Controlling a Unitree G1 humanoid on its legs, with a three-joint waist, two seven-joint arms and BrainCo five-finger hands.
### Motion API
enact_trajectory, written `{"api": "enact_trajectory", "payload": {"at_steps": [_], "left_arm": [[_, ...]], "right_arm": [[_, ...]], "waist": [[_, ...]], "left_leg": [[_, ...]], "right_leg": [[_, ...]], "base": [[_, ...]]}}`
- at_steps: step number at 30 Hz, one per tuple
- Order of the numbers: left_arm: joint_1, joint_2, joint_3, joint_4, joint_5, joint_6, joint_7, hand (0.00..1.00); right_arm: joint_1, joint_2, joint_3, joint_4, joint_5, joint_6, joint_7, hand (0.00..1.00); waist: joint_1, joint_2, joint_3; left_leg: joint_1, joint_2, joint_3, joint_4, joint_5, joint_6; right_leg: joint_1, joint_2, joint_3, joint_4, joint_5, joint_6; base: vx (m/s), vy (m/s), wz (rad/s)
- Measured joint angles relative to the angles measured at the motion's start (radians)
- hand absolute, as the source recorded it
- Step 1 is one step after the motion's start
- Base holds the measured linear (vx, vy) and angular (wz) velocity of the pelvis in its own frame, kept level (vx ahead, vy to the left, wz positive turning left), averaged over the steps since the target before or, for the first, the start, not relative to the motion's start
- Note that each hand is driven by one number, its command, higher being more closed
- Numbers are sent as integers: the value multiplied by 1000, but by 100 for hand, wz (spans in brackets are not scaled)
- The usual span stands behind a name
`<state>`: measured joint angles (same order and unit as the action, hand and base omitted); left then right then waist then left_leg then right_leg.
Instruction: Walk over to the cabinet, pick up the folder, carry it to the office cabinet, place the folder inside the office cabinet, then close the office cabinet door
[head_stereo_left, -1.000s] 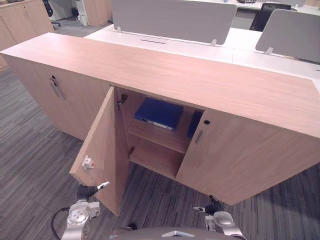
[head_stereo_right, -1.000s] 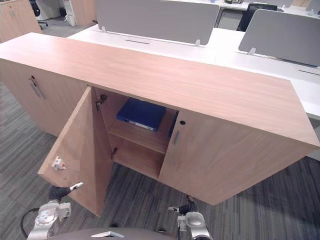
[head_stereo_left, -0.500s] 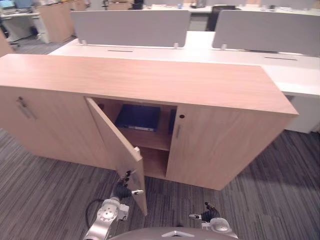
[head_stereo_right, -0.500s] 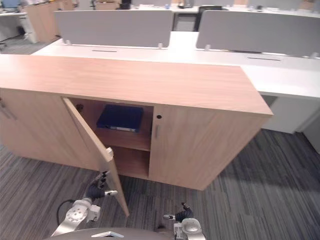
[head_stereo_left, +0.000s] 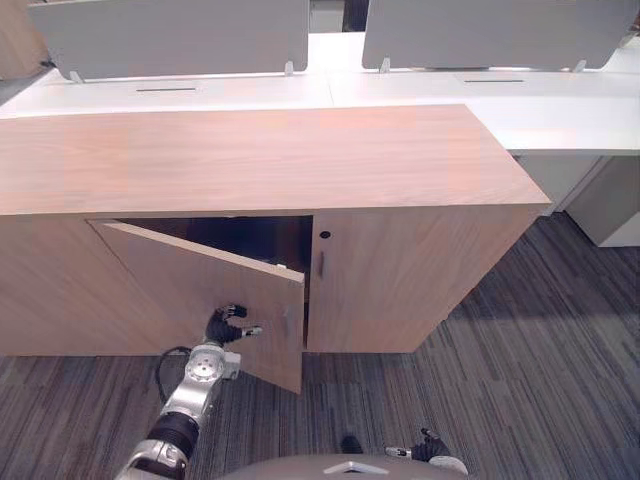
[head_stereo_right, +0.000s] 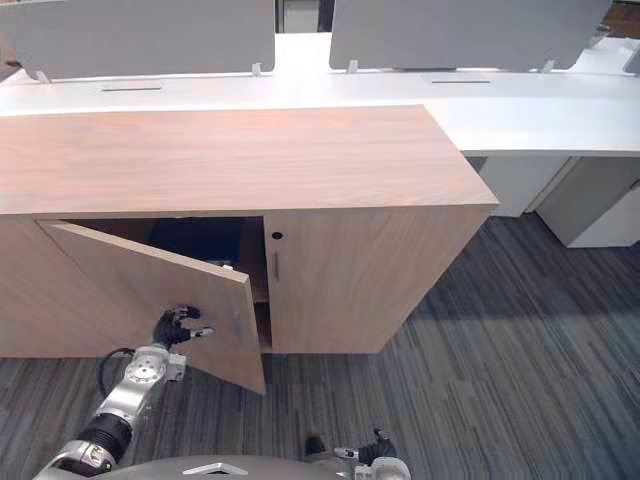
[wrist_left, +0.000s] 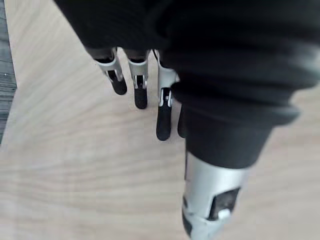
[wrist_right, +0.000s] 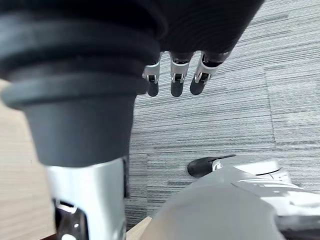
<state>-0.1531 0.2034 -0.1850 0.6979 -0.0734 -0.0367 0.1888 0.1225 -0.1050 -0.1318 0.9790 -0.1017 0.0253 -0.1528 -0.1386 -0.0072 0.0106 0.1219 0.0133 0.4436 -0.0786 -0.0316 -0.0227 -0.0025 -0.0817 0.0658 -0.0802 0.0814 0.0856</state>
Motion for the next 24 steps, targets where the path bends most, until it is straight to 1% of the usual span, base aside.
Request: {"api": "enact_trajectory", "payload": {"at_steps": [3,6,7,10,12,18,21,22,23,24], "left_arm": [[-39,2,24,39,0,6,10,0],[-72,4,26,68,0,7,17,0],[-76,4,26,69,0,7,17,0],[-102,4,26,73,0,7,14,0],[-102,4,25,81,0,7,9,0],[-77,-6,24,109,0,6,-14,0],[-13,-17,29,108,0,3,-25,0],[2,-18,31,108,0,2,-28,0],[26,-19,34,108,-1,2,-33,0],[56,-29,59,108,-2,2,-45,0]], "right_arm": [[-1,1,-10,7,16,0,0,0],[-9,1,-18,18,18,-1,0,0],[-9,1,-19,18,19,-1,0,0],[-11,12,-38,17,24,-2,0,0],[-11,15,-39,18,26,-2,0,0],[-11,15,-51,18,30,-3,0,0],[-18,15,-49,21,36,-2,0,0],[-22,15,-48,22,37,-2,0,0],[-29,17,-46,28,37,-2,0,0],[-43,16,-45,39,37,-1,0,0]], "waist": [[-11,0,1],[-29,0,2],[-30,-1,3],[-30,-11,16],[-32,-13,17],[-33,-6,21],[-20,-6,21],[-20,-8,23],[-19,-17,30],[-6,-30,40]], "left_leg": [[0,7,-2,0,-4,5],[0,6,-3,0,-13,7],[0,5,-3,0,-14,8],[-3,-1,-4,0,-15,9],[-8,-1,-5,0,-15,9],[-16,5,-27,0,-13,8],[-13,11,-37,1,-13,8],[-19,11,-45,10,-14,9],[-39,12,-90,45,-21,20],[-68,12,-166,99,-33,31]], "right_leg": [[-1,7,-25,0,0,-1],[-3,6,-52,-1,0,-2],[-3,5,-56,-1,0,-2],[-5,-2,-72,-7,-2,-4],[-10,-3,-79,-7,-4,-5],[-7,1,-104,-1,-16,-8],[6,8,-111,0,-19,-9],[7,7,-112,0,-18,-10],[9,2,-118,0,-17,-10],[10,-6,-121,0,-14,-12]], "base": [[69,-53,-5],[4,-36,-1],[-41,-32,-1],[-75,-31,1],[-84,-51,2],[-31,-52,9],[7,-46,11],[3,-42,15],[-6,-67,22],[-20,-65,18]]}}
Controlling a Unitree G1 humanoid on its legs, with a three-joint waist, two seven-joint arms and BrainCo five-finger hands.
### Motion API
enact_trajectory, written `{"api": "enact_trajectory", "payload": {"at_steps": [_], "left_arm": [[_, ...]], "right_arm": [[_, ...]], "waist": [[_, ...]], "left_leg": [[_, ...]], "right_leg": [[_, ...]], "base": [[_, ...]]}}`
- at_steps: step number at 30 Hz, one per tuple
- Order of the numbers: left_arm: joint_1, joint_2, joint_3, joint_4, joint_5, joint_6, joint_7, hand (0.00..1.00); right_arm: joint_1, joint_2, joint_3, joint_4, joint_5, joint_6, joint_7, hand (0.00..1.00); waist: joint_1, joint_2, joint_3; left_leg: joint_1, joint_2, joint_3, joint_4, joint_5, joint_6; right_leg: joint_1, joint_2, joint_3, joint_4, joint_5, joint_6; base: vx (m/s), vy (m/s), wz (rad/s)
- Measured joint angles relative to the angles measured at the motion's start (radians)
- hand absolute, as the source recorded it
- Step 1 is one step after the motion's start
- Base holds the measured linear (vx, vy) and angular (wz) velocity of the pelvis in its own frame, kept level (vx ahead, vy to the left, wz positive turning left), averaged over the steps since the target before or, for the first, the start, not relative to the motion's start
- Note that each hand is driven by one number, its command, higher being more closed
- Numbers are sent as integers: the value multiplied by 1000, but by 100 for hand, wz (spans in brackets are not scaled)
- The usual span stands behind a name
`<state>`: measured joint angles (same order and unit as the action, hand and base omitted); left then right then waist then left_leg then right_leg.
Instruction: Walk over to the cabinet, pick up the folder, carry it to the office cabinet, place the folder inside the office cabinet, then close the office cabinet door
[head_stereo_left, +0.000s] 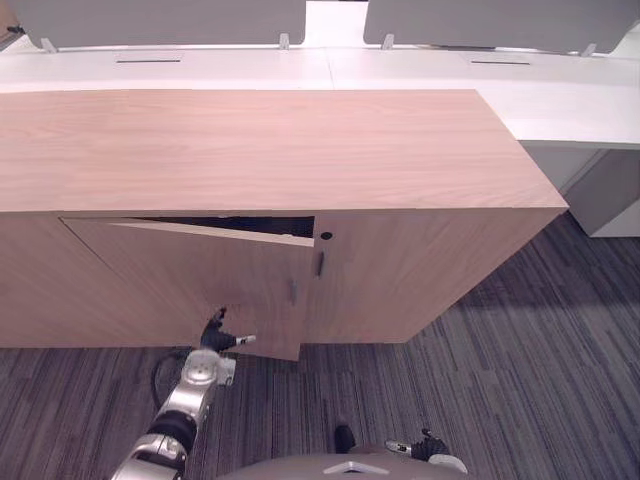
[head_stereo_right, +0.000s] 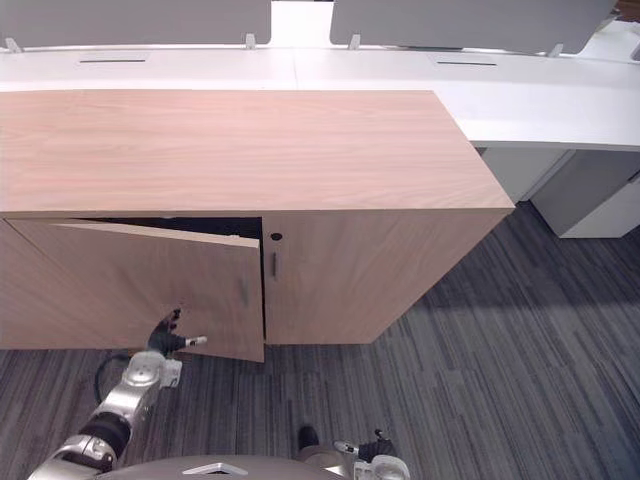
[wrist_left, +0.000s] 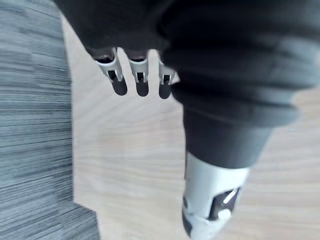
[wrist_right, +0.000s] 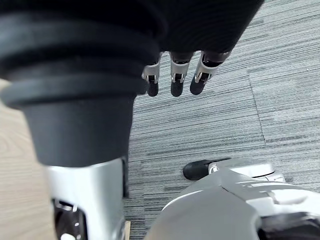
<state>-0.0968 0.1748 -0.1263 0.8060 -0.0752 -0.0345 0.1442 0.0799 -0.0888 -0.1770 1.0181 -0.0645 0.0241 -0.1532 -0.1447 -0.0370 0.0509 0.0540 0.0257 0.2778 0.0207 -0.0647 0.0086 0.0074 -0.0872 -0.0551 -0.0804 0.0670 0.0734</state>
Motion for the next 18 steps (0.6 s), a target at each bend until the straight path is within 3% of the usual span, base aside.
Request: {"api": "enact_trajectory", "payload": {"at_steps": [4,6,18], "left_arm": [[69,-18,69,42,1,-4,-8,0],[116,-19,120,96,11,-4,-20,0],[229,-56,257,219,39,12,-26,0]], "right_arm": [[-39,-8,0,21,0,-2,-1,0],[-60,-6,7,20,0,-8,0,0],[-41,-11,8,24,0,-1,1,0]], "waist": [[45,2,18],[54,13,28],[88,8,16]], "left_leg": [[-16,3,-78,63,-29,-7],[-7,5,-82,61,-45,-15],[24,-6,-98,31,-56,-36]], "right_leg": [[0,-2,18,0,12,-3],[0,2,35,-1,23,1],[-9,2,69,-7,21,3]], "base": [[-74,-49,-9],[-131,-10,-17],[-88,-18,-12]]}}
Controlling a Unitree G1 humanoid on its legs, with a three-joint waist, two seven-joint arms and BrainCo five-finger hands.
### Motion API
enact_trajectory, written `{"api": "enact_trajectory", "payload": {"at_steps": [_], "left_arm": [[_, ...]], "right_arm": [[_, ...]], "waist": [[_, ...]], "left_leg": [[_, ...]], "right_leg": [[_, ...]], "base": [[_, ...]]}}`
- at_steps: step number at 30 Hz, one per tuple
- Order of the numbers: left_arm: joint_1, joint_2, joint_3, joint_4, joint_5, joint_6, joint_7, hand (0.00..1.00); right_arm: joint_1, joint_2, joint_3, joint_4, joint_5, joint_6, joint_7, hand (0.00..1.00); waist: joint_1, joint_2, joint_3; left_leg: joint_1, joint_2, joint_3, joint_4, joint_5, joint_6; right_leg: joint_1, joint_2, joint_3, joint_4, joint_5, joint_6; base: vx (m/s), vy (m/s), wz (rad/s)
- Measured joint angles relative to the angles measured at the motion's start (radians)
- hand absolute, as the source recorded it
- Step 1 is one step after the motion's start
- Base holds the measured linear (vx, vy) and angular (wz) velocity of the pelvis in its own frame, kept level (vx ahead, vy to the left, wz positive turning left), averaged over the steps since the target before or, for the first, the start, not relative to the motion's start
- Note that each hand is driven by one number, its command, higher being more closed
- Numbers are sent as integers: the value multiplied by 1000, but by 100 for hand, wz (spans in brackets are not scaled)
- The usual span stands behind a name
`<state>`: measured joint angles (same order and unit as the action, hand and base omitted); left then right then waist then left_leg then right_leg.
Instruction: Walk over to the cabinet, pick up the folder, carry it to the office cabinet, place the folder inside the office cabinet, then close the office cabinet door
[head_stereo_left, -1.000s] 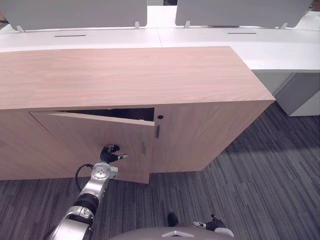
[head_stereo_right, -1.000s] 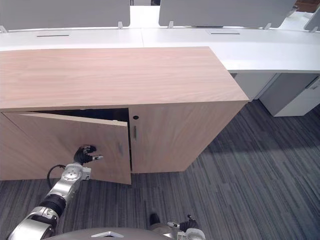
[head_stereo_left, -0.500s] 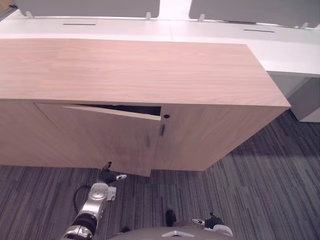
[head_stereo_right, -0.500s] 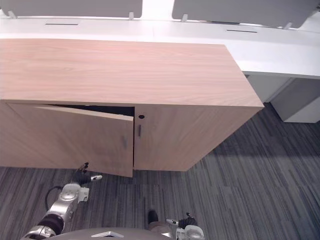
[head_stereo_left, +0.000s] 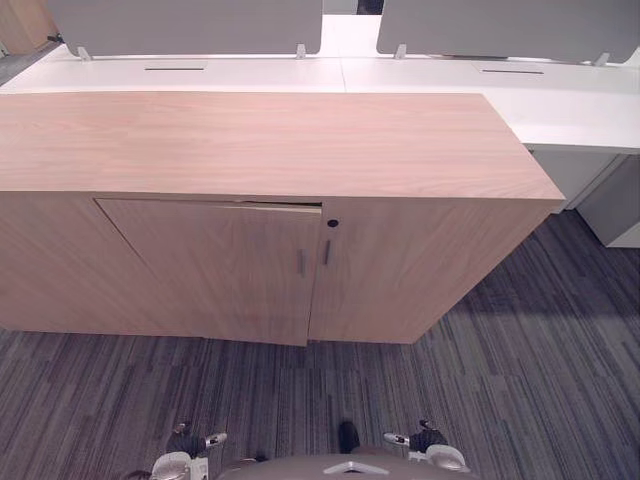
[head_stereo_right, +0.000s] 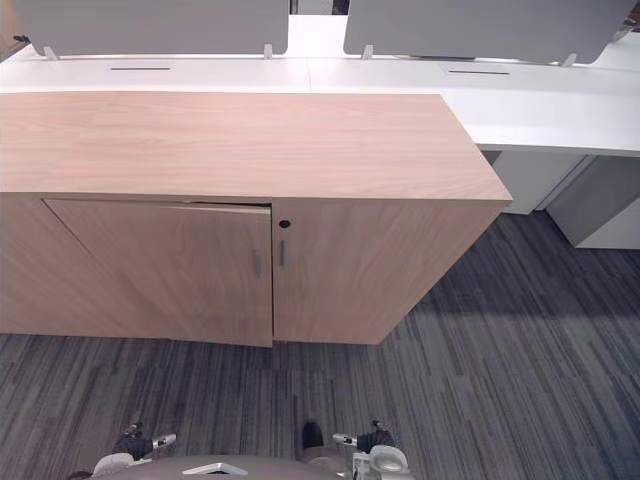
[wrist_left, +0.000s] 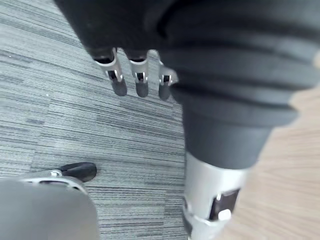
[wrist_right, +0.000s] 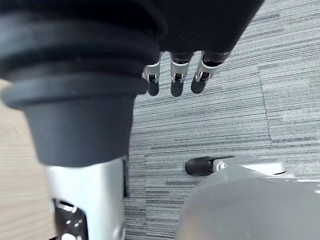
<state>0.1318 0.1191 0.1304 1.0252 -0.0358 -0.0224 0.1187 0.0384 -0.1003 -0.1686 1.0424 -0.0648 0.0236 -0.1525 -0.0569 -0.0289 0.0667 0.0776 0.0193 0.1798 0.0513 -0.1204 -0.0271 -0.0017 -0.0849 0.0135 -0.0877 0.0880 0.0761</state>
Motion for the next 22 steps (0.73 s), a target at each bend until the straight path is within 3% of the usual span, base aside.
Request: {"api": "enact_trajectory", "payload": {"at_steps": [16,22], "left_arm": [[-19,-11,64,52,0,2,-2,0],[-19,-10,62,53,7,2,-4,0]], "right_arm": [[-18,6,-10,45,-1,2,1,0],[-14,4,-13,48,0,3,1,0]], "waist": [[22,-11,-15],[21,-11,-15]], "left_leg": [[29,-11,-33,-3,6,22],[29,-11,-42,-24,19,12]], "right_leg": [[29,-2,-28,0,6,6],[22,-2,-36,0,-2,3]], "base": [[4,-10,2],[-68,-39,4]]}}
